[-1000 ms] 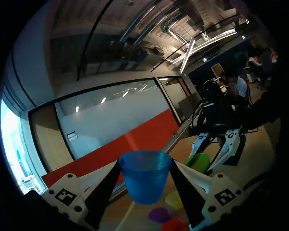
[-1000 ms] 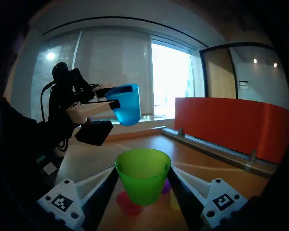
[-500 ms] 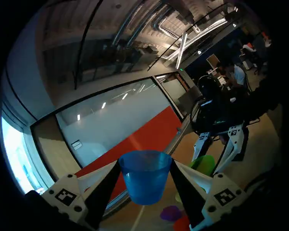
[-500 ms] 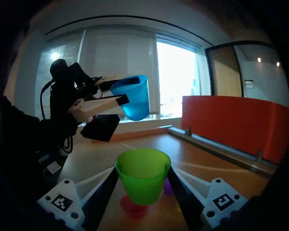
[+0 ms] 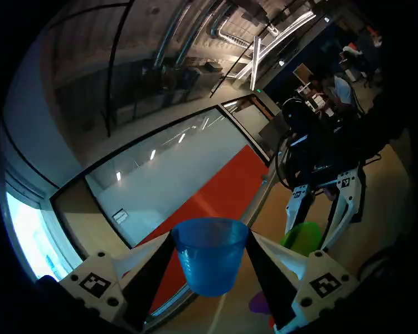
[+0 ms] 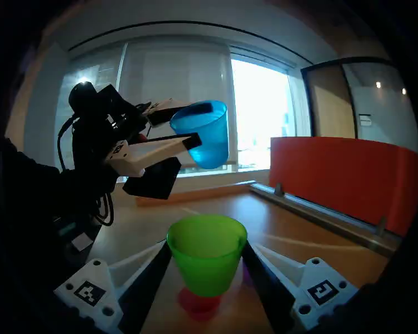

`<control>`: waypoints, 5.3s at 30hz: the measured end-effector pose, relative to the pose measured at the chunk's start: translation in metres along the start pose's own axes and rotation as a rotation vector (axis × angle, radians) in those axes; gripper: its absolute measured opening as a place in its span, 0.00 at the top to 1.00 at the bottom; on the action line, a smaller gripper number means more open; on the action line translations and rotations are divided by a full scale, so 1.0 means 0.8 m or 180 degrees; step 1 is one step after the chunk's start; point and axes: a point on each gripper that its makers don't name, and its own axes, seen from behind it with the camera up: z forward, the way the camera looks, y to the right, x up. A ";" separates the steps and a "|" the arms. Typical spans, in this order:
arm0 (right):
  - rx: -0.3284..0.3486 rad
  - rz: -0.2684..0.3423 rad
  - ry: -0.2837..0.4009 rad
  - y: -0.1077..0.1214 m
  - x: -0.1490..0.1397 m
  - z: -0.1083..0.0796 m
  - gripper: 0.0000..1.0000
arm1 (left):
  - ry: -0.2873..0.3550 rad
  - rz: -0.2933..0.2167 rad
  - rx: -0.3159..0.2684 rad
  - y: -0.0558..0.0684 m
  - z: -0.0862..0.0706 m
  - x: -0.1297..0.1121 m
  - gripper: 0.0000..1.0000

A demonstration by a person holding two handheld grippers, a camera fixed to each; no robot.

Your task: Pour water

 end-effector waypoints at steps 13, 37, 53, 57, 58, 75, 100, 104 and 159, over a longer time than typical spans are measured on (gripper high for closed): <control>0.0078 -0.0001 -0.0008 -0.005 0.000 0.016 0.10 | -0.0054 0.0319 0.0034 0.001 0.002 0.003 0.12; 0.0124 0.0006 -0.0030 -0.010 -0.001 0.026 0.10 | -0.0160 0.0857 0.0083 0.006 0.010 -0.004 0.12; 0.0119 -0.0008 -0.0042 -0.010 0.003 0.025 0.10 | -0.0158 0.1107 0.0103 0.009 0.012 -0.001 0.12; 0.0121 -0.0008 -0.0042 -0.010 0.003 0.025 0.10 | -0.0154 0.1174 0.0095 0.010 0.014 0.001 0.12; 0.0122 -0.0007 -0.0042 -0.011 0.003 0.025 0.10 | -0.0149 0.1183 0.0095 0.011 0.015 0.002 0.12; 0.0115 -0.0039 -0.0055 -0.012 0.005 0.021 0.10 | -0.0125 0.1336 0.0116 0.013 0.013 0.007 0.12; 0.0115 -0.0056 -0.0052 -0.011 0.004 0.021 0.10 | -0.0086 0.1544 0.0121 0.013 0.011 0.017 0.12; 0.0109 -0.0058 -0.0051 -0.009 0.003 0.021 0.10 | -0.0080 0.1584 0.0115 0.013 0.012 0.019 0.12; 0.0074 -0.0080 -0.0062 -0.003 0.001 0.023 0.10 | -0.0055 0.2171 0.0143 0.014 0.012 0.022 0.12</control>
